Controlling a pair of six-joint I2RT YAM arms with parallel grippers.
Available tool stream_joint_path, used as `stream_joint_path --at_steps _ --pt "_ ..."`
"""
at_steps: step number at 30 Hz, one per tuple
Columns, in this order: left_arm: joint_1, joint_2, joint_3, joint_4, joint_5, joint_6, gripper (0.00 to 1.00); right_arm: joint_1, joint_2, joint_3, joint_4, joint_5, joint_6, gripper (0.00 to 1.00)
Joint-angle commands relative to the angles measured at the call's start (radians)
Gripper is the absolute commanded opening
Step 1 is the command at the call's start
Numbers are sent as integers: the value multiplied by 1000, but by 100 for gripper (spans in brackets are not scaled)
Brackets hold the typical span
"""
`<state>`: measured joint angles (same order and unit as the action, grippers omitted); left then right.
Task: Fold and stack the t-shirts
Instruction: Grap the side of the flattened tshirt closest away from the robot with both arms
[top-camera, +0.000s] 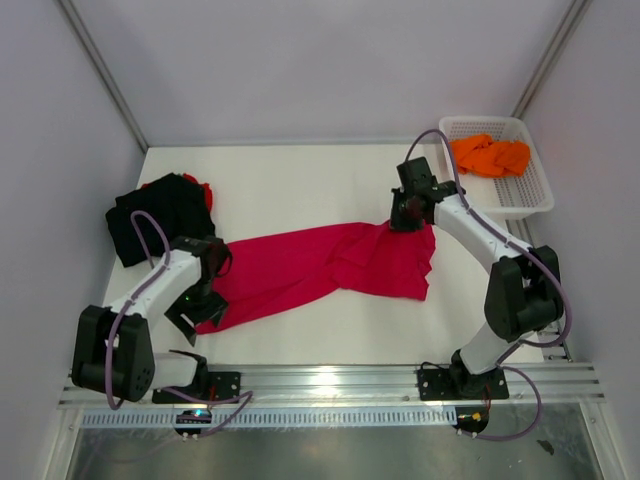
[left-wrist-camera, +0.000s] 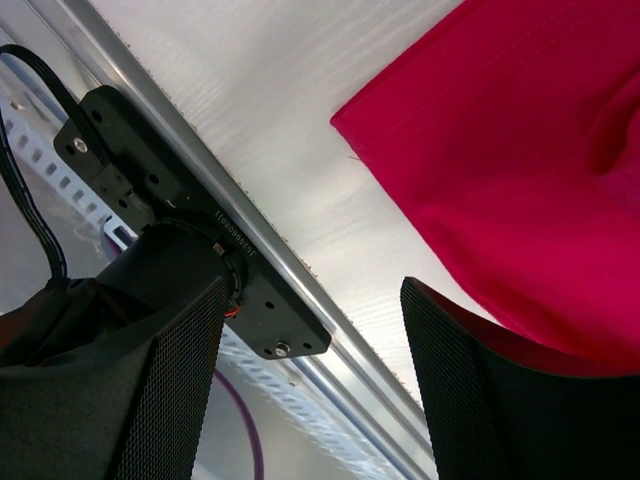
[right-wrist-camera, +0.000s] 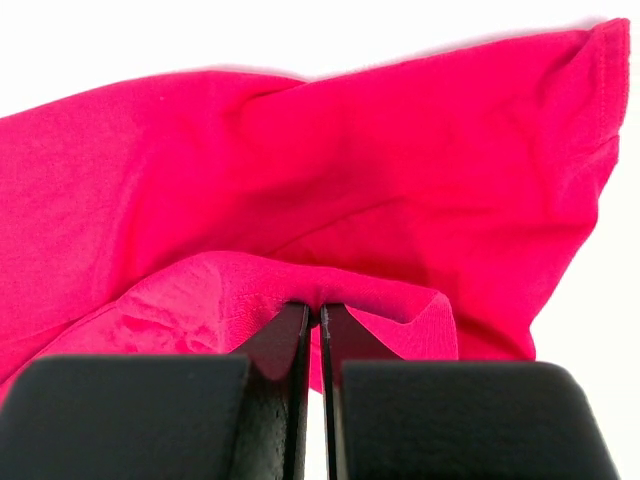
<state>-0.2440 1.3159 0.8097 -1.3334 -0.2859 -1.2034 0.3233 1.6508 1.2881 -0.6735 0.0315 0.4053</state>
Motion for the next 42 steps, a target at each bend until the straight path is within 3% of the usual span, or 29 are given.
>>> stream_joint_path --at_steps 1,11,16,35,42 --pt "-6 -3 -27 40 -55 -104 73 -6 -85 -15 37 8 0 3" --pt "-24 -87 -72 92 -191 -363 73 -6 -108 -38 58 -42 30 3" --pt "-24 -35 -63 95 -255 -461 73 -6 -109 -32 64 -90 35 3" --pt "-41 180 -69 244 -338 -528 72 -6 -155 4 -17 -73 -5 3" --pt "-49 172 -93 281 -374 -541 60 -6 -177 0 -49 -65 -5 3"
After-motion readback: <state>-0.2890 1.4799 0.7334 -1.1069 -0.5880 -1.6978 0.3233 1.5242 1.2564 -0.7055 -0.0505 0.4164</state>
